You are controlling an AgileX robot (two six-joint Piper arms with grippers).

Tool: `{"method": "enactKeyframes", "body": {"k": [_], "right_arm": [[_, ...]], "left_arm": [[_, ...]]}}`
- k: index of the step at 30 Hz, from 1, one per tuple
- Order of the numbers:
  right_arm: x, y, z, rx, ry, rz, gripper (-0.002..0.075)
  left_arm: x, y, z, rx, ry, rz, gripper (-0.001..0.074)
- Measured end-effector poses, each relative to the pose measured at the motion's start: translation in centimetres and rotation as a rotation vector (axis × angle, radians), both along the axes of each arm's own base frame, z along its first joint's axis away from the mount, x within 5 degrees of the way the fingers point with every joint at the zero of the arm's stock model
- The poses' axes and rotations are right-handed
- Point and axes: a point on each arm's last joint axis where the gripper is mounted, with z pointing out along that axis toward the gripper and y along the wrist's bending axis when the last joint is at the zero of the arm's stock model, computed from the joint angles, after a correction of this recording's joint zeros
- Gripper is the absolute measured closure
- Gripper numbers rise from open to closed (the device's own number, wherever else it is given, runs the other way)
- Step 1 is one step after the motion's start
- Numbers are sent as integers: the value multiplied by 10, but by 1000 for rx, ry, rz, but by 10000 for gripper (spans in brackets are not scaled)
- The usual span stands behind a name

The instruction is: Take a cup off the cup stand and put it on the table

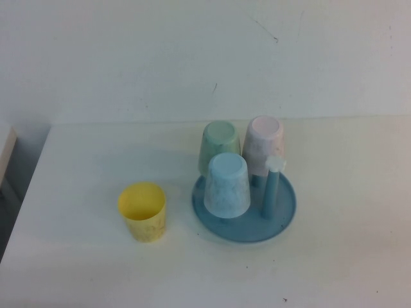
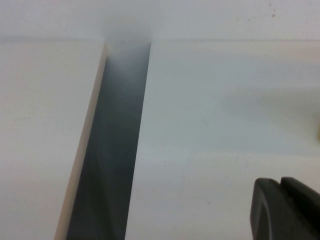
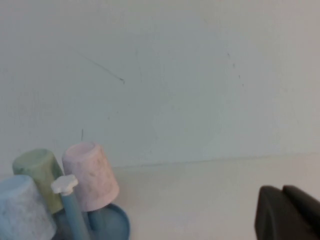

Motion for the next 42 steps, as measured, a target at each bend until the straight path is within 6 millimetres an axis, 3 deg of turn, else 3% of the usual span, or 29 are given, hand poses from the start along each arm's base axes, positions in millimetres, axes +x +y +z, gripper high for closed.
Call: {"method": "enactKeyframes", "body": {"k": [3,10,16,23,30,35,42], "right_arm": [[21,2,38,-144,57,63,728],[112,20,111,-356,375,507,729],[183,29,134,-429,603,816,729],[254,66,137,-676,774,861,728],[315,102,128,-780,764,843,728],[335,119,120,-817,739,854,728],[346,137,97,-839,767,903,725]], "left_arm": [[0,0,0,0,0,0,738],[0,0,0,0,0,0,738],[0,0,0,0,0,0,738],[0,0,0,0,0,0,738],[0,0,0,0,0,0,738],[0,0,0,0,0,0,738],[0,0,0,0,0,0,738]]}}
